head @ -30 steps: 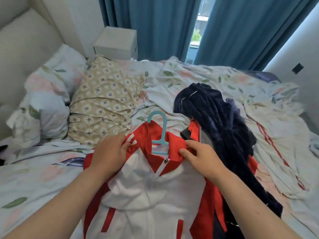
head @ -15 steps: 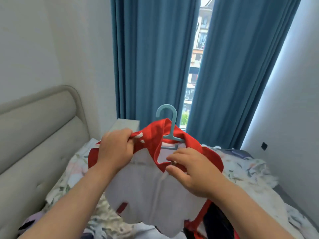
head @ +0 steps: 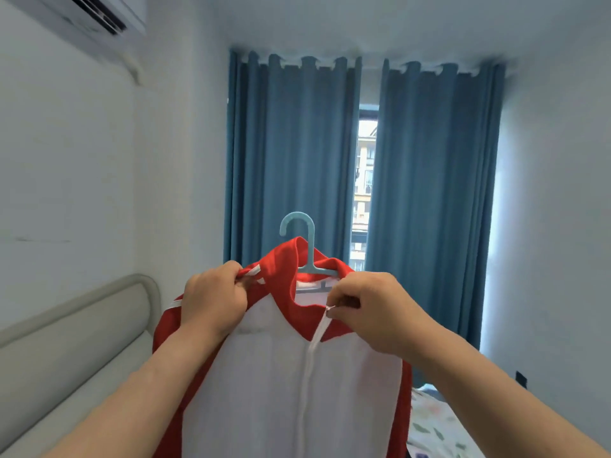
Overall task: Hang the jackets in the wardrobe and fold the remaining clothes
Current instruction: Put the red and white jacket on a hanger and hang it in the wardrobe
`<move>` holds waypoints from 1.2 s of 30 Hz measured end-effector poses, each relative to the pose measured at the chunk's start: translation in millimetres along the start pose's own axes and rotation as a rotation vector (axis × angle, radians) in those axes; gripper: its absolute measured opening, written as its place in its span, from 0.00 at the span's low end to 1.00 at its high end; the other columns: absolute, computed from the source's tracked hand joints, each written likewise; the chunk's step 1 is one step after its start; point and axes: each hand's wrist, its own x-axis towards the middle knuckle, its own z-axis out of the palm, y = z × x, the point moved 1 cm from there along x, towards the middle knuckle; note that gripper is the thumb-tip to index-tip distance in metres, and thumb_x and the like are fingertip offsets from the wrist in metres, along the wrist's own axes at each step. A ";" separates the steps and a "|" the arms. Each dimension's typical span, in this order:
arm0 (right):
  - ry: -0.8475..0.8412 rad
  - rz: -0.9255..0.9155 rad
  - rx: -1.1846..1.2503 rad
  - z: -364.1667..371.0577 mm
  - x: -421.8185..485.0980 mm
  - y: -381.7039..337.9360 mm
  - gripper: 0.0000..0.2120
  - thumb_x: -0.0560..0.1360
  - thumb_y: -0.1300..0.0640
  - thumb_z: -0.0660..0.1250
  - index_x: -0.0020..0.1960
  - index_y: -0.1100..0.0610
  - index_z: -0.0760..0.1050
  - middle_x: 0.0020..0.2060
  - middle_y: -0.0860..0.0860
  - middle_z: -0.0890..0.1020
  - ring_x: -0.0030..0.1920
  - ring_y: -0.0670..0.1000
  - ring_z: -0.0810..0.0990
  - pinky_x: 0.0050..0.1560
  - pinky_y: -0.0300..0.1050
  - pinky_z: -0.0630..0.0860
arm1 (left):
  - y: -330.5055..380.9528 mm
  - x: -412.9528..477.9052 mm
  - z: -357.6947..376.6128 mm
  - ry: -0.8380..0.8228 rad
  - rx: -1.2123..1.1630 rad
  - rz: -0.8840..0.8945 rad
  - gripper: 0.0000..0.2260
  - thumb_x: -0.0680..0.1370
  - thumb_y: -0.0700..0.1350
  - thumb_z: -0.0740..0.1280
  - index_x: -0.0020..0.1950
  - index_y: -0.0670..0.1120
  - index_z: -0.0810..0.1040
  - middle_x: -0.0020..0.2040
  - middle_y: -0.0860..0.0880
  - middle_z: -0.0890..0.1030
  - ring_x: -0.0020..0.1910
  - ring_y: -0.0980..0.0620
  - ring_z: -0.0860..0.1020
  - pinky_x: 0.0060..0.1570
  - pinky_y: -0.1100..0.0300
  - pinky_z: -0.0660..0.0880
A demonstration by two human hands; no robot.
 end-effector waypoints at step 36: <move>0.009 0.257 0.233 -62.0 60.3 -15.9 0.15 0.72 0.64 0.64 0.51 0.49 0.84 0.41 0.36 0.83 0.44 0.35 0.79 0.46 0.30 0.73 | -22.1 28.9 -76.4 0.100 -0.242 0.054 0.10 0.78 0.50 0.68 0.40 0.48 0.78 0.30 0.56 0.75 0.35 0.43 0.76 0.35 0.54 0.68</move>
